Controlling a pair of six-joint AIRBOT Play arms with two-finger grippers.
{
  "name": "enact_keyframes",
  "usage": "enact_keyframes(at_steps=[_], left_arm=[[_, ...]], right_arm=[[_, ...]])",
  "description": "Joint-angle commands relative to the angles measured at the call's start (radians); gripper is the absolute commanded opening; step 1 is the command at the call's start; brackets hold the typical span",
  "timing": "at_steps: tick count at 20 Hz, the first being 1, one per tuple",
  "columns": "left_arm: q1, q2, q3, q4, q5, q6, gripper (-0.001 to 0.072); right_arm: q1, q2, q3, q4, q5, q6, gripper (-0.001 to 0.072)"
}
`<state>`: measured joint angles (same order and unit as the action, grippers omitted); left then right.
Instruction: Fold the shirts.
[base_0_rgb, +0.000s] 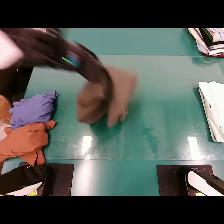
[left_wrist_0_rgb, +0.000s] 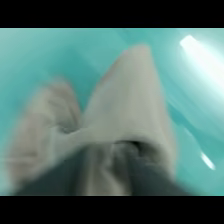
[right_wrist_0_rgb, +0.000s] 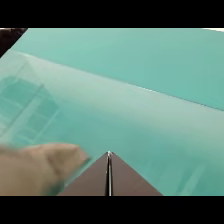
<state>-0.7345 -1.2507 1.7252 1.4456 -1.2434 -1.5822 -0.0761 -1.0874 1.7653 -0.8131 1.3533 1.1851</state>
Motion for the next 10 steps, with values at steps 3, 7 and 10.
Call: enact_keyframes(at_steps=[3,7,10], left_arm=[[-0.081,-0.151,-0.081,-0.043,0.047,0.063,0.0615],[0.140,-0.127,-0.060,0.120,-0.010,0.033,0.0615],[0.353,-0.133,-0.144,0.041,-0.014,0.000,0.0615]], right_arm=[[0.000,0.000,0.008,0.000,0.072,0.000,0.0018],[0.000,0.000,0.008,0.000,0.080,0.000,0.0018],[0.000,-0.003,0.008,0.000,0.078,0.000,0.0018]])
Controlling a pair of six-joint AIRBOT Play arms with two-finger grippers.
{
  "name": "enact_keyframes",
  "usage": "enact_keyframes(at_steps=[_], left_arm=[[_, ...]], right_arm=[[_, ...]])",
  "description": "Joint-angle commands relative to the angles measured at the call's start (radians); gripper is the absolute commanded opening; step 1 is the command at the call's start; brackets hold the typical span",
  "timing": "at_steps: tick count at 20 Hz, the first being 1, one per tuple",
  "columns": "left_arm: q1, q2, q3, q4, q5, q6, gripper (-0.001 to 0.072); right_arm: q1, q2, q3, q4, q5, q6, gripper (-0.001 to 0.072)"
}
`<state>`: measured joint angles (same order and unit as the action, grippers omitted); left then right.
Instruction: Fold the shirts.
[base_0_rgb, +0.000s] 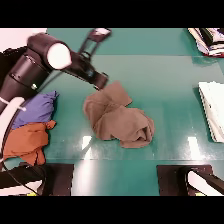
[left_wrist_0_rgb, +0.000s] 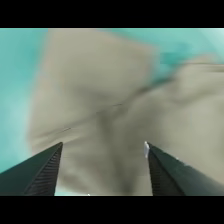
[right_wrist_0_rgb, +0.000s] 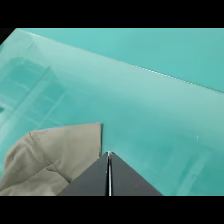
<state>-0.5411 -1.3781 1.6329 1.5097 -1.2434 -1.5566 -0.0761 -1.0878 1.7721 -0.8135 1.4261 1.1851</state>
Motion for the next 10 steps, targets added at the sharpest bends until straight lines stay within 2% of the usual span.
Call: enact_keyframes(at_steps=[1,5,7,10], left_arm=[[0.222,-0.008,-0.113,-0.074,-0.003,-0.026,0.0615],[0.367,-0.021,-0.414,-0.284,0.118,0.005,0.0615],[0.375,-0.041,-0.525,-0.355,0.206,0.047,0.0615],[0.374,-0.090,-0.581,-0.464,0.273,0.048,0.0614]], right_arm=[[0.000,-0.005,0.000,0.000,0.005,0.000,0.0018],[0.001,-0.024,-0.004,0.002,0.007,0.001,0.0017],[0.001,-0.040,-0.004,0.002,0.009,0.001,0.0018],[0.006,-0.065,-0.004,0.002,0.024,0.001,0.0018]])
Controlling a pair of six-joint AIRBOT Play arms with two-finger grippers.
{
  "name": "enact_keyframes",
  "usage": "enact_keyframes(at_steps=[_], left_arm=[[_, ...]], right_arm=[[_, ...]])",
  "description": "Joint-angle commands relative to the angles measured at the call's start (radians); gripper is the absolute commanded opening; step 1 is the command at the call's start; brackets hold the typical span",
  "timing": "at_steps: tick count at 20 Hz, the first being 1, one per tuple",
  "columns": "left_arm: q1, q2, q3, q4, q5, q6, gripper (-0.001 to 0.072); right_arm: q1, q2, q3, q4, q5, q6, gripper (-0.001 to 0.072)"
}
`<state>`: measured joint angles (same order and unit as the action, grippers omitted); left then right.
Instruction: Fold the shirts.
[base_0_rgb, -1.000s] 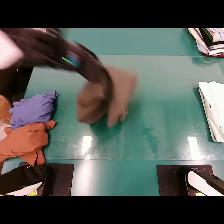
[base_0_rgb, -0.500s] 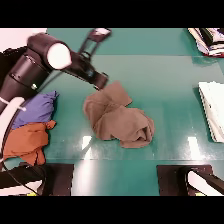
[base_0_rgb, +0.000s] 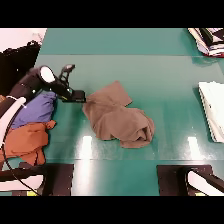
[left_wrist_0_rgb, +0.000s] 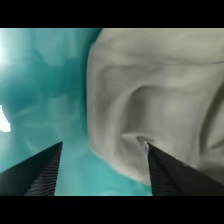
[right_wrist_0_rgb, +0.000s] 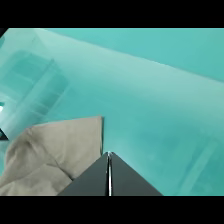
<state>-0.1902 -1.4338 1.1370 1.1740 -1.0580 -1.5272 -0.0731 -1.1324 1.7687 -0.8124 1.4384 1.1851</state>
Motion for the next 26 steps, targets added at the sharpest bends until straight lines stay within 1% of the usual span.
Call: enact_keyframes(at_steps=[1,3,5,6,7,8,10,11,13,15,16,17,18,20,21,22,24,26], left_arm=[[0.023,-0.047,-0.084,-0.168,0.103,0.028,0.0614],[0.012,-0.060,-0.084,-0.241,0.142,0.078,0.0613],[-0.008,-0.061,-0.084,-0.238,0.176,0.080,0.0601],[-0.014,-0.061,-0.084,-0.239,0.184,0.080,0.0382],[-0.014,-0.061,-0.084,-0.240,0.187,0.080,0.0135],[-0.012,-0.060,-0.074,-0.236,0.181,0.086,0.0030],[0.001,-0.047,-0.022,-0.219,0.148,0.089,0.0022],[0.006,-0.033,0.012,-0.201,0.135,0.089,0.0021],[0.008,-0.005,0.088,-0.154,0.121,0.089,0.0021],[0.008,0.017,0.143,-0.148,0.115,0.100,0.0022],[0.008,0.022,0.162,-0.149,0.114,0.104,0.0022],[0.008,0.023,0.168,-0.150,0.116,0.106,0.0022],[0.008,0.021,0.167,-0.149,0.114,0.105,0.0022],[0.008,0.018,0.167,-0.149,0.102,0.106,0.0022],[0.008,0.018,0.167,-0.149,0.098,0.106,0.0022],[0.008,0.018,0.167,-0.149,0.098,0.105,0.0022],[0.008,0.018,0.167,-0.149,0.097,0.105,0.0022],[0.008,0.018,0.167,-0.149,0.097,0.105,0.0022]], right_arm=[[0.003,-0.029,0.000,0.001,0.022,0.001,0.0018],[0.002,-0.046,0.000,0.000,0.050,0.001,0.0018],[0.002,-0.064,0.000,-0.002,0.074,0.002,0.0017],[0.002,-0.074,0.000,-0.002,0.090,0.002,0.0018],[0.000,-0.085,0.000,-0.008,0.111,0.002,0.0018],[-0.003,-0.096,-0.001,-0.033,0.134,0.023,0.0018],[-0.001,-0.118,-0.006,-0.137,0.214,0.060,0.0018],[0.002,-0.116,-0.042,-0.180,0.232,0.072,0.0018],[-0.001,-0.080,-0.191,-0.212,0.205,0.080,0.0018],[0.000,-0.031,-0.405,-0.210,0.133,0.081,0.0019],[0.001,-0.006,-0.531,-0.207,0.085,0.083,0.0069],[0.008,0.011,-0.657,-0.198,0.037,0.083,0.0330],[0.018,0.018,-0.764,-0.193,0.002,0.088,0.0482],[0.048,0.018,-0.966,-0.145,-0.085,0.089,0.0467],[0.073,0.017,-1.045,-0.118,-0.138,0.085,0.0438],[0.105,0.016,-1.112,-0.093,-0.192,0.070,0.0438],[0.172,0.016,-1.191,-0.052,-0.281,0.066,0.0438],[0.233,0.016,-1.222,-0.017,-0.347,0.063,0.0429]])
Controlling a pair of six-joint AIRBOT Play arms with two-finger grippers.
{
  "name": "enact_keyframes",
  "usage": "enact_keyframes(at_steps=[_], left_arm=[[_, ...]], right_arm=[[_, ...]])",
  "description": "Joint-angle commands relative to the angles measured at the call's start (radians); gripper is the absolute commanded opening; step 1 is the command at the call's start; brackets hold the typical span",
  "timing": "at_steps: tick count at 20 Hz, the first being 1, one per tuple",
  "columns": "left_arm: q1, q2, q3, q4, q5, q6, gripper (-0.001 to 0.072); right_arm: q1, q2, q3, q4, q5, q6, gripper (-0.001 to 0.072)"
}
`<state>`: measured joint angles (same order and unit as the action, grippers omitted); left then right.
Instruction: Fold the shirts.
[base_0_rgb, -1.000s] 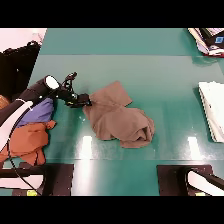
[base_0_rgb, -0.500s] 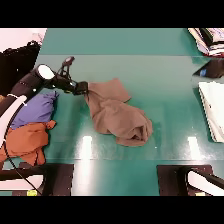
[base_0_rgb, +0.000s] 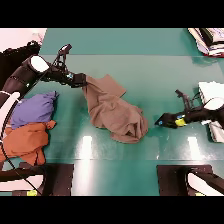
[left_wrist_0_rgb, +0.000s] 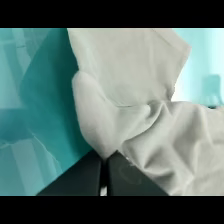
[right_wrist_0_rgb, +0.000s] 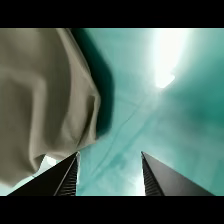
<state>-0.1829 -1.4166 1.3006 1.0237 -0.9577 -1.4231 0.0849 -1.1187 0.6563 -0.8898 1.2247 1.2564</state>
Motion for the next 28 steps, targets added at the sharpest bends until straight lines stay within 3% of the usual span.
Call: enact_keyframes(at_steps=[1,3,4,7,8,10,11,14,18,22,28], left_arm=[[0.001,0.001,0.003,0.002,-0.003,0.001,0.0022],[0.001,0.001,0.003,0.002,-0.005,0.001,0.0022],[0.001,0.001,0.003,0.002,-0.005,0.001,0.0022],[0.001,0.001,0.003,0.002,-0.007,0.001,0.0022],[0.001,0.001,0.003,0.002,-0.012,0.002,0.0022],[0.001,0.001,0.003,0.002,-0.016,0.002,0.0022],[0.001,0.001,0.003,0.002,-0.019,0.002,0.0022],[0.001,0.001,0.003,0.002,-0.032,0.002,0.0022],[0.001,0.074,0.018,0.051,-0.019,0.002,0.0021],[0.001,0.243,0.169,0.154,-0.030,0.002,0.0022],[0.001,0.485,0.455,0.146,-0.031,0.001,0.0022]], right_arm=[[0.101,0.002,-0.109,0.060,-0.157,-0.008,0.0429],[0.138,0.002,-0.106,0.060,-0.194,-0.007,0.0425],[0.149,-0.001,-0.106,0.061,-0.203,-0.007,0.0380],[0.157,-0.055,-0.103,0.098,-0.204,-0.009,0.0361],[0.157,-0.076,-0.098,0.117,-0.204,-0.026,0.0307],[0.158,-0.121,-0.072,0.142,-0.200,-0.046,0.0298],[0.168,-0.142,-0.051,0.136,-0.193,-0.047,0.0258],[0.209,-0.192,0.014,0.135,-0.193,-0.079,0.0017],[0.214,-0.153,0.151,-0.004,-0.149,-0.040,0.0015],[0.089,0.034,0.386,-0.187,-0.040,0.023,0.0015],[-0.122,0.284,0.752,-0.206,0.013,0.022,0.0015]])
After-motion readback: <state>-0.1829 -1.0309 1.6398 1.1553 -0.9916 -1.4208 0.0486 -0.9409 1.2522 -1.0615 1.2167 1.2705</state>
